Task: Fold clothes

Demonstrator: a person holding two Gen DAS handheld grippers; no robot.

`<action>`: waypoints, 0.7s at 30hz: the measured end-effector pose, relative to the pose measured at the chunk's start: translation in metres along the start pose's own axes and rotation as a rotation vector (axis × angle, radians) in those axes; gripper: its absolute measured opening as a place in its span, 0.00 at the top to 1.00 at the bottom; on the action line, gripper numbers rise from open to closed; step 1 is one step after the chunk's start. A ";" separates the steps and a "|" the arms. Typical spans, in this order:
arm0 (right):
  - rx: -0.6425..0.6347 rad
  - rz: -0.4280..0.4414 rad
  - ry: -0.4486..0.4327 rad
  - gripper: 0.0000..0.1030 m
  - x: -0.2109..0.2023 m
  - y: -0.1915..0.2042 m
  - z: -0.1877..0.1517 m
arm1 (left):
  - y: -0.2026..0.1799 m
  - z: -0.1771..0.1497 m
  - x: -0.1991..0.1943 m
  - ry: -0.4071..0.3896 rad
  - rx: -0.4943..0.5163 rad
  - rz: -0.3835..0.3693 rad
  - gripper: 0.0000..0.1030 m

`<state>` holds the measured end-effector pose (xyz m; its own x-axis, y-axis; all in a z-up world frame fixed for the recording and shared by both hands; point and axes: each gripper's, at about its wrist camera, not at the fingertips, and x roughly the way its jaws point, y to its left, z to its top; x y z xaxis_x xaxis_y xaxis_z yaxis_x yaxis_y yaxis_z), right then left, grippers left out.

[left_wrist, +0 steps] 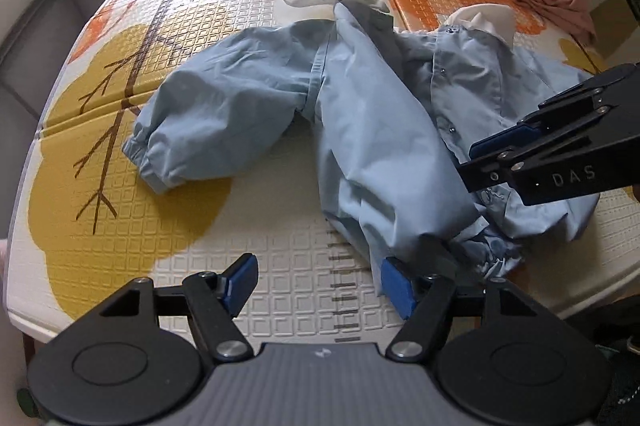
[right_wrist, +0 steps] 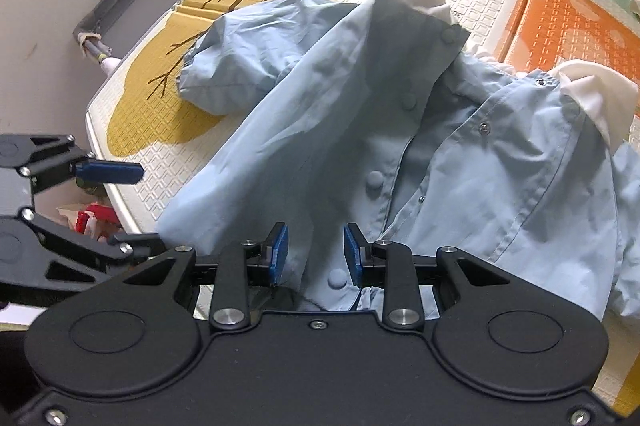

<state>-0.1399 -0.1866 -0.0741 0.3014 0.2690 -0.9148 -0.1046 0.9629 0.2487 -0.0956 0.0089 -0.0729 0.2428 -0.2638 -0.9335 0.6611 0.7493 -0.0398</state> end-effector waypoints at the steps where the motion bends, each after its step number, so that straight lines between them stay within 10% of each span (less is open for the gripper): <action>1: -0.002 0.001 0.001 0.73 0.000 0.001 0.000 | -0.001 -0.002 0.000 -0.006 -0.011 -0.001 0.32; 10: -0.008 -0.002 0.010 0.72 0.001 0.001 -0.003 | 0.001 -0.010 0.003 -0.058 -0.087 0.035 0.31; 21: 0.012 -0.007 0.005 0.73 -0.002 -0.006 -0.007 | -0.011 -0.023 -0.021 -0.139 -0.007 -0.127 0.21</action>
<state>-0.1467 -0.1927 -0.0760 0.2976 0.2623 -0.9179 -0.0912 0.9649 0.2462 -0.1246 0.0203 -0.0609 0.2537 -0.4378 -0.8625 0.6882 0.7083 -0.1571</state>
